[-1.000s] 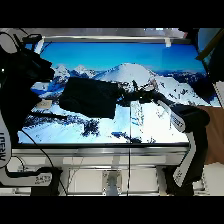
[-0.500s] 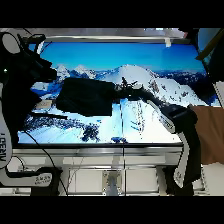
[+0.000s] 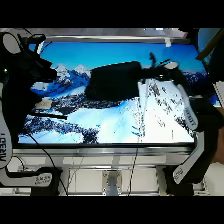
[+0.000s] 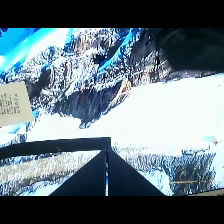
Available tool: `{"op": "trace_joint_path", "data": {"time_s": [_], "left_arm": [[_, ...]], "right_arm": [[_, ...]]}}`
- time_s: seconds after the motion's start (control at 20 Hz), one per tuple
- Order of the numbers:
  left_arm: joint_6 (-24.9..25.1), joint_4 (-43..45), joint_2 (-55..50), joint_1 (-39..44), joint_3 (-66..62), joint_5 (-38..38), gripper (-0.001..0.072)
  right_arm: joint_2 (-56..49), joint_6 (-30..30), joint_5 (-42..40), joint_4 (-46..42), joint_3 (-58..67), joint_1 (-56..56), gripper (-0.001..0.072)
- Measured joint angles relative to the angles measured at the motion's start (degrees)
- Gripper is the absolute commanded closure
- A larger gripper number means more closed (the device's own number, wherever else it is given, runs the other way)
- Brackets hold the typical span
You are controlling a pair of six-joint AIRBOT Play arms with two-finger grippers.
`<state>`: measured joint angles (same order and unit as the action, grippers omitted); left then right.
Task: Fold the clothes and pants, and hang the long-sleeved shirts on hangers.
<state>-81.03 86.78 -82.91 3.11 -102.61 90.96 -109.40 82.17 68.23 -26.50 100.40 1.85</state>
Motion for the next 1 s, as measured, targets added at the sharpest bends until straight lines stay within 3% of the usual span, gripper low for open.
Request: {"op": "trace_joint_path", "data": {"time_s": [0.3, 0.65, 1.0], "left_arm": [[0.02, 0.17, 0.0, 0.0, 0.0, -0.02, 0.069], [0.02, 0.17, 0.0, 0.0, 0.0, -0.04, 0.069], [0.02, 0.17, 0.0, 0.0, 0.0, -0.07, 0.069]], "right_arm": [[9.25, 3.48, 14.38, -16.17, 0.79, 22.86, 0.067], [21.79, 4.02, 23.41, -25.73, 0.83, 52.04, 0.067], [29.81, 2.67, 30.8, -40.41, -10.27, 66.69, 0.067]]}}
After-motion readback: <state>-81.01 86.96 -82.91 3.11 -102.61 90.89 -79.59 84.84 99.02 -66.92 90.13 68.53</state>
